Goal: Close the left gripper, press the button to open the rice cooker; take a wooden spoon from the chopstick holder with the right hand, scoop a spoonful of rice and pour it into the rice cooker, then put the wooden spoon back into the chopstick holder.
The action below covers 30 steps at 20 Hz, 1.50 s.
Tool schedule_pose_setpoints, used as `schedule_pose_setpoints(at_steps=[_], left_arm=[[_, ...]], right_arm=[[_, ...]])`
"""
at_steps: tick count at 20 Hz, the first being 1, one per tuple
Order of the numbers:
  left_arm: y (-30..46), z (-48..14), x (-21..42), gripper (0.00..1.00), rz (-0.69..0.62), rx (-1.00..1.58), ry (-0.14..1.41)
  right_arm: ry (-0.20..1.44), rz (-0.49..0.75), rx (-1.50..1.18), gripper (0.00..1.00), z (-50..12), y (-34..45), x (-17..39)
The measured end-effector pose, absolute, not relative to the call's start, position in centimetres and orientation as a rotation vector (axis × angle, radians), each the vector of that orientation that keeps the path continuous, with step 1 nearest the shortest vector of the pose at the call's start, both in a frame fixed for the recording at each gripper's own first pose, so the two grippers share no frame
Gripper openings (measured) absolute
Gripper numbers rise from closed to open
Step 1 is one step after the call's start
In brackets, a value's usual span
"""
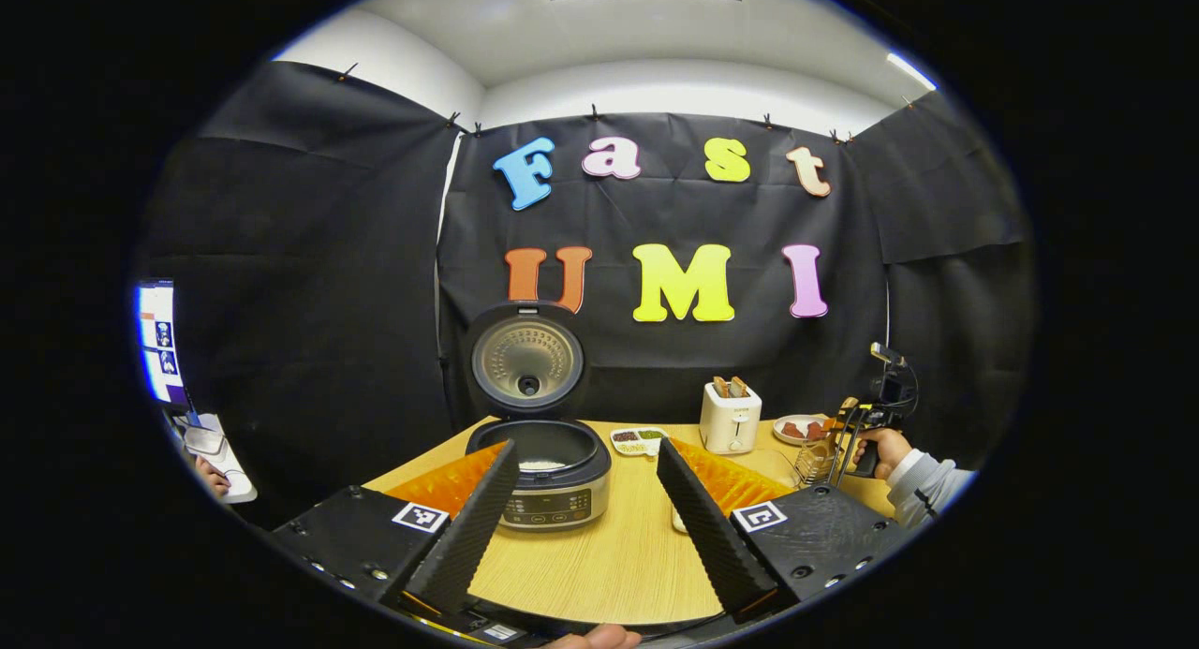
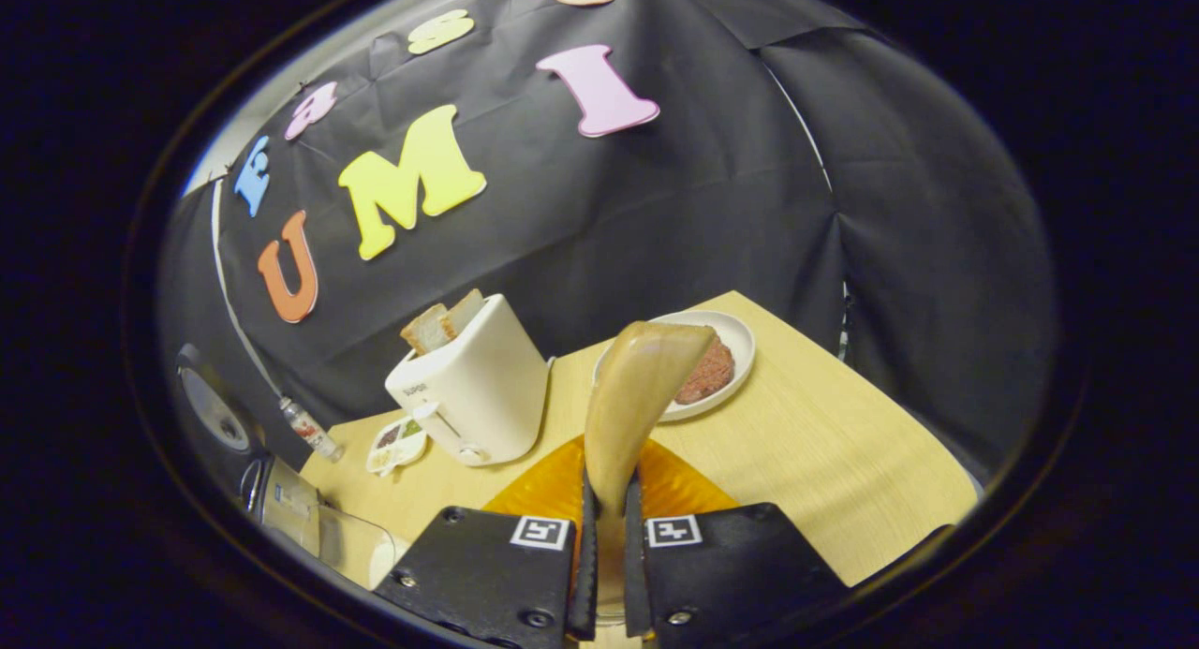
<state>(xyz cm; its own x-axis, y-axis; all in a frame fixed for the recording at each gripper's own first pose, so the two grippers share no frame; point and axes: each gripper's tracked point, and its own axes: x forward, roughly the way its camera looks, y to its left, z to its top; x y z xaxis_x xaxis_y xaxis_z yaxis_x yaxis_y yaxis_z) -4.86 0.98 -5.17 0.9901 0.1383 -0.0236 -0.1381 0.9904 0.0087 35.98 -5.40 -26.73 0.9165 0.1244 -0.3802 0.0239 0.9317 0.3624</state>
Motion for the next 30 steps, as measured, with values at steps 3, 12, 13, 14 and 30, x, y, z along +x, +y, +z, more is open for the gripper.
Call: schedule_pose_setpoints(at_steps=[3,12,13,14,30], left_arm=[[1.4,-5.2,-5.2,0.95,0.138,0.003,0.019],[3.2,-6.3,-6.9,0.95,0.17,0.05,0.016],[2.9,-6.4,-7.1,0.95,0.158,0.048,0.016],[2.8,-6.4,-7.3,0.95,0.148,0.044,0.011],[3.8,-6.1,-9.7,0.95,0.144,0.045,-0.08]], right_arm=[[0.383,0.06,0.361,0.14,-25.1,-5.3,35.3],[0.235,0.021,0.238,0.13,-16.1,-4.9,30.6],[0.221,0.028,0.233,0.13,-15.3,-4.6,29.8],[0.202,0.038,0.229,0.14,-14.2,-4.2,28.8],[0.165,0.233,0.067,0.14,-15.7,11.2,21.2]])
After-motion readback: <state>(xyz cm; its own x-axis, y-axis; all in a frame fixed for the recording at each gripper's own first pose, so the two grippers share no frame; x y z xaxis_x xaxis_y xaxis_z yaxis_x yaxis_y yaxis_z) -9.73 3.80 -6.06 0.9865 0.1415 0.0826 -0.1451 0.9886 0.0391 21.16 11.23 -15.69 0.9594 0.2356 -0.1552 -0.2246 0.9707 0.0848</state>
